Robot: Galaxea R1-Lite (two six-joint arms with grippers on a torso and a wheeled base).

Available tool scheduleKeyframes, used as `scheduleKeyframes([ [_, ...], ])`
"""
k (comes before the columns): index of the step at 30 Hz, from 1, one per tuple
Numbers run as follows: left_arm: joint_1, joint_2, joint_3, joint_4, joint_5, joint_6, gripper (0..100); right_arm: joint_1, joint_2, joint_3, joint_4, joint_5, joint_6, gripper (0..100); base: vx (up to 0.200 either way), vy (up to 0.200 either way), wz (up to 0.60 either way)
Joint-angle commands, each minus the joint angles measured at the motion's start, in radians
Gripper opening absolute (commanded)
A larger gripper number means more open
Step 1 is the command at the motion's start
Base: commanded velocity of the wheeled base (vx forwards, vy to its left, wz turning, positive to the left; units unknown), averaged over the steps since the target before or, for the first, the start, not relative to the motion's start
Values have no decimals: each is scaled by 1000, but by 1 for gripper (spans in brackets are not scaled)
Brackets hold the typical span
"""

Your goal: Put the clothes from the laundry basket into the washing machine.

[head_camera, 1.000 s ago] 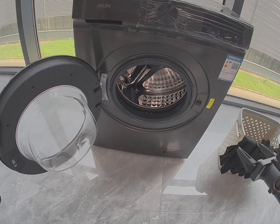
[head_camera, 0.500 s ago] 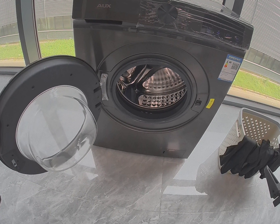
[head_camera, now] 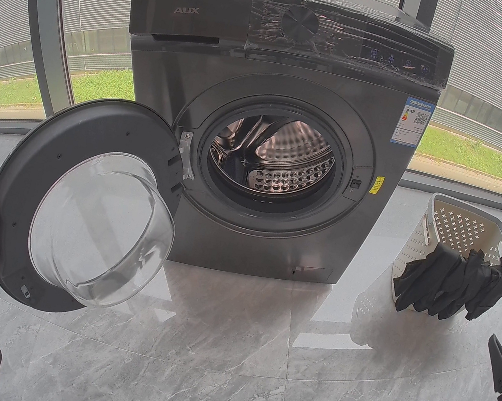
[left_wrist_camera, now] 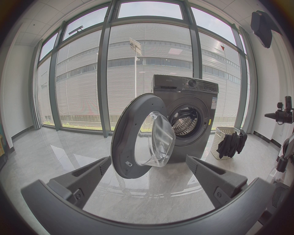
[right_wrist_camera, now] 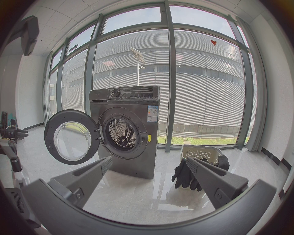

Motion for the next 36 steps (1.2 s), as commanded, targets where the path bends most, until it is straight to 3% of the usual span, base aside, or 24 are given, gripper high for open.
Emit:
scheduleKeyframes([
  [1, 0, -17, 18, 0, 0, -1, 100, -36, -316, 18, 217, 3, 1, 100, 0, 0, 0],
  [18, 1, -17, 18, 0, -3, 2, 100, -65, -659, 18, 674, 5, 9, 100, 0, 0, 0],
  [25, 1, -17, 18, 0, -4, -7, 100, -67, -659, 18, 677, -17, 20, 100, 0, 0, 0],
  [28, 0, -17, 18, 0, -4, -6, 100, -67, -659, 18, 743, -80, 40, 100, 0, 0, 0],
  [30, 1, -17, 18, 0, -4, -9, 100, -67, -659, 18, 749, -95, 61, 100, 0, 0, 0],
  [36, 0, -17, 18, 0, -4, -15, 100, -64, -659, 18, 746, -77, 53, 100, 0, 0, 0],
])
